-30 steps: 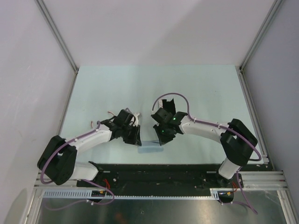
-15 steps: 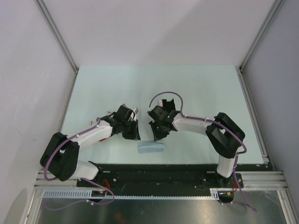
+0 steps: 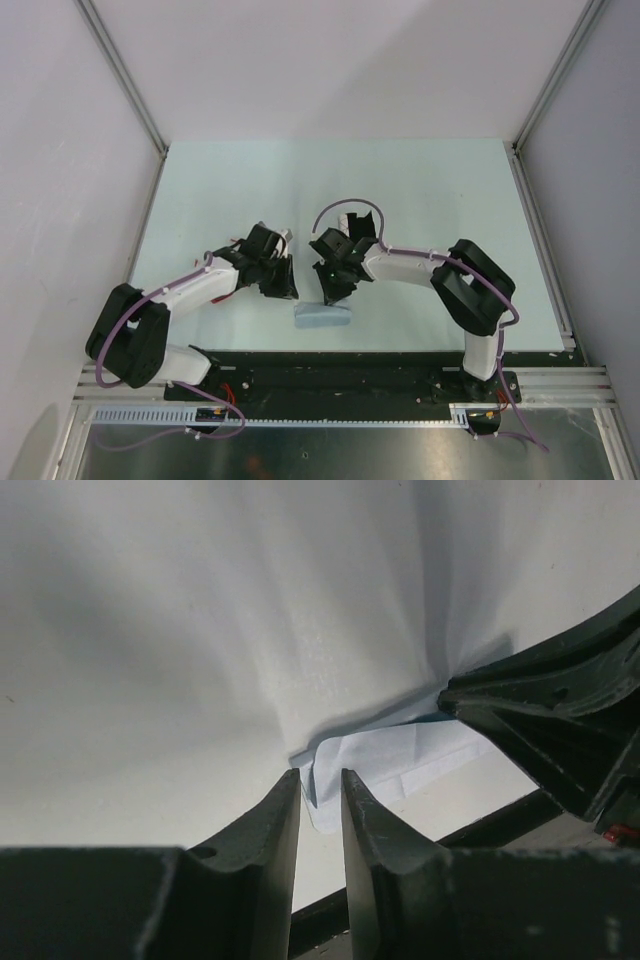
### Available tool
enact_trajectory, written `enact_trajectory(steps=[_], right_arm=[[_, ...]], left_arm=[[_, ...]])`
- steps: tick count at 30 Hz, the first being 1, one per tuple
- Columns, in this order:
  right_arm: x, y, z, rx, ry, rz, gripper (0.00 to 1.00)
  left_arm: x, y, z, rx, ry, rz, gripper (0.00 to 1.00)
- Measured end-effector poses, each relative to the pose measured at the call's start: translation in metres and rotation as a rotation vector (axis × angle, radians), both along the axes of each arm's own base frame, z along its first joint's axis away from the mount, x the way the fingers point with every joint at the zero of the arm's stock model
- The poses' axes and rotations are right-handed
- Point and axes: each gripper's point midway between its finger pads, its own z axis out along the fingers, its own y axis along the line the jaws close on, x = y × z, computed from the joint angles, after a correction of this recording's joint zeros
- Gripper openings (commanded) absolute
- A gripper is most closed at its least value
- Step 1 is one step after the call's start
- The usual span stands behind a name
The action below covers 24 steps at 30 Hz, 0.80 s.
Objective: Organize the sunglasses
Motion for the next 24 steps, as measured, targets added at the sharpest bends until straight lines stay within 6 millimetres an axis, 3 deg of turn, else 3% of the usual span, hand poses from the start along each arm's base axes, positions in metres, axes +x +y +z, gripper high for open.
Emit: enact_trajectory(steps=[12,24], right_arm=[[-0.023,0.002,-0.003,-0.046,0.002,0.055,0.15],[-0.018,-0.005,0.005,-0.081,-0.057,0.042,0.35]], left_arm=[[0.001,0.004,-0.002,0.003,0.005,0.011,0.29],[0.000,0.005,-0.007,0.015,0.019,0.007,0.31]])
